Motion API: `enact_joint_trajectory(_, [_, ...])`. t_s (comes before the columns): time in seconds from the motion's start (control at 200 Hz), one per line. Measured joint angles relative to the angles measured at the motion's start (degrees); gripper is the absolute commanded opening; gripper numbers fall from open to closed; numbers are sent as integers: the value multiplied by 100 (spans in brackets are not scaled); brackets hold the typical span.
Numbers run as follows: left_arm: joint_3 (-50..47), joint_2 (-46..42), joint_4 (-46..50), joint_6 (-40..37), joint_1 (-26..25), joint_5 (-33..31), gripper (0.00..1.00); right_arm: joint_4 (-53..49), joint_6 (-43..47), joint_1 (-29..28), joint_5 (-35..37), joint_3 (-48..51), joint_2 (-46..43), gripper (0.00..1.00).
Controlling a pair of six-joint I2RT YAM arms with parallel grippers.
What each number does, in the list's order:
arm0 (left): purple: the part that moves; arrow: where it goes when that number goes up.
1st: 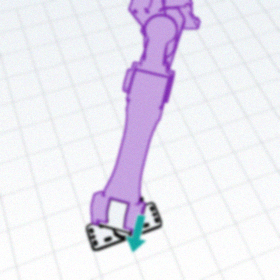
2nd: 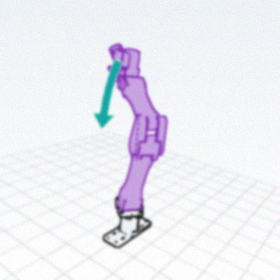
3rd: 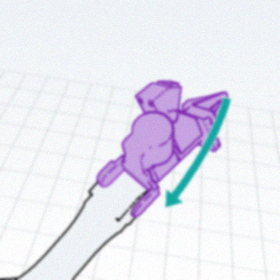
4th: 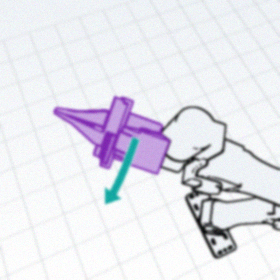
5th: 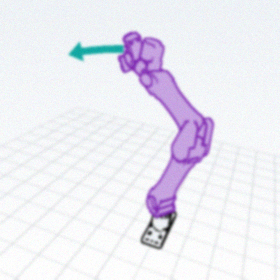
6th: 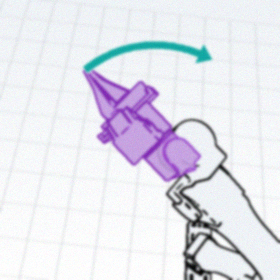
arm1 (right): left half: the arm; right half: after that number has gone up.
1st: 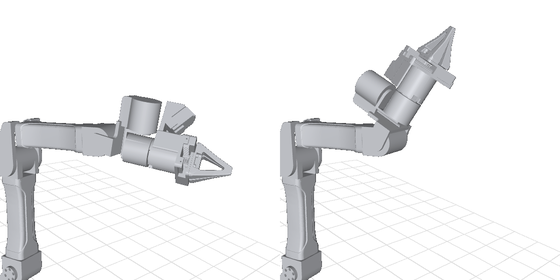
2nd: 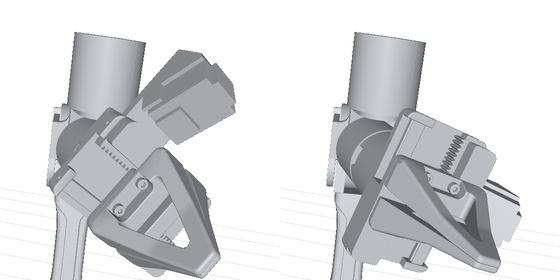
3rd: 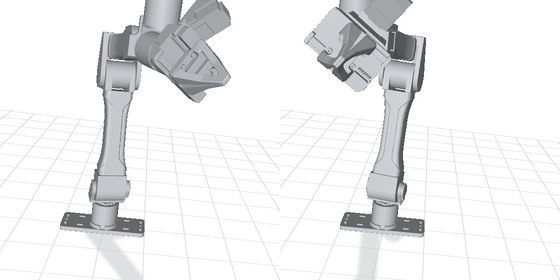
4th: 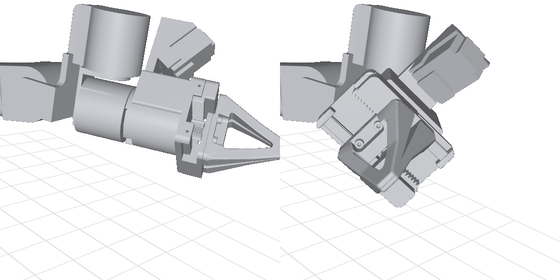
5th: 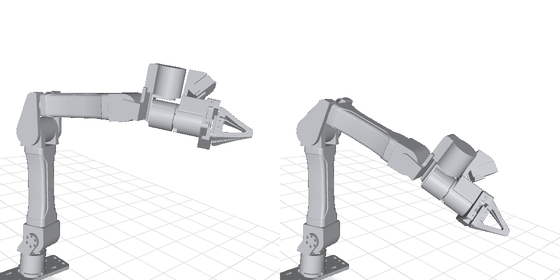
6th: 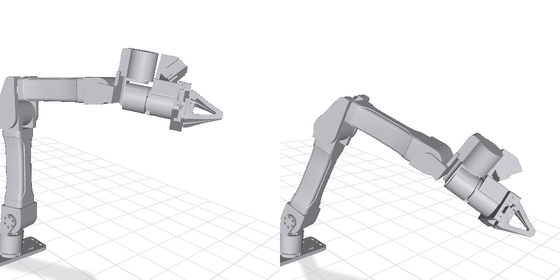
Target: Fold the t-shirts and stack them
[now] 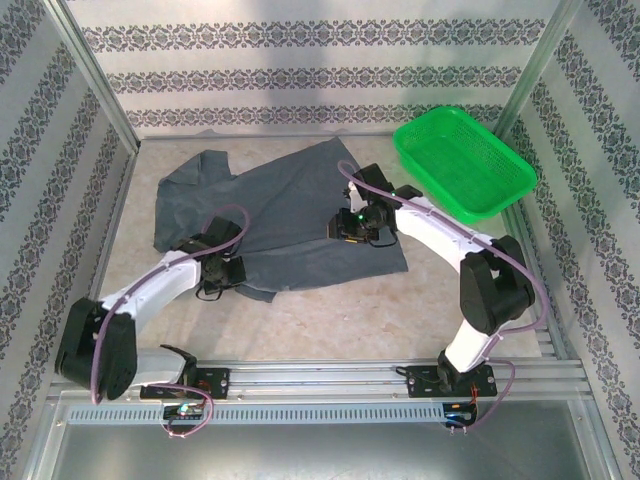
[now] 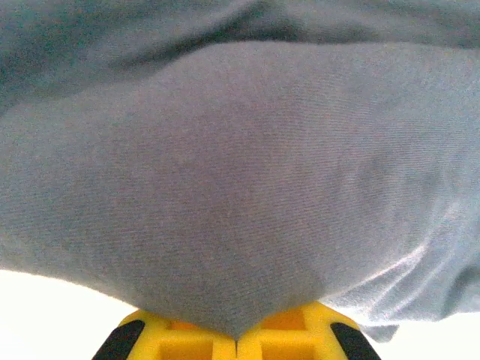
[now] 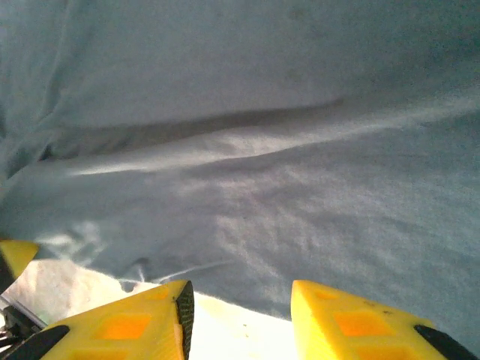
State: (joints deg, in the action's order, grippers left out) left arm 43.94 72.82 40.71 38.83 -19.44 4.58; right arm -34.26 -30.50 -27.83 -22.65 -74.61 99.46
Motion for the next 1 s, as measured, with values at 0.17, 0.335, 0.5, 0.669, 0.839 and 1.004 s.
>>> enact_joint_trajectory(0.17, [-109, -446, 387, 525, -68, 321, 0, 81, -131, -7, -63, -560, 940, 39])
enact_joint_trajectory(0.335, [-107, -492, 708, 822, -190, 599, 0, 63, -286, -57, 4, -1255, 1867, 35])
enact_joint_trajectory(0.5, [-107, -494, 863, 1054, -321, 898, 0, -439, -389, -81, 389, -2284, 2802, 32])
enact_joint_trajectory(0.669, [-111, -494, 898, 1338, -671, 1244, 0, -1169, -411, 92, 789, -3156, 3252, 29])
enact_joint_trajectory(0.839, [-197, -431, 645, 1598, -1049, 1716, 31, -1591, -428, 549, 966, -3523, 3456, 27])
enact_joint_trajectory(1.004, [-179, -448, 682, 1773, -1040, 1591, 71, -1869, -361, 857, 1029, -4011, 3718, 27])
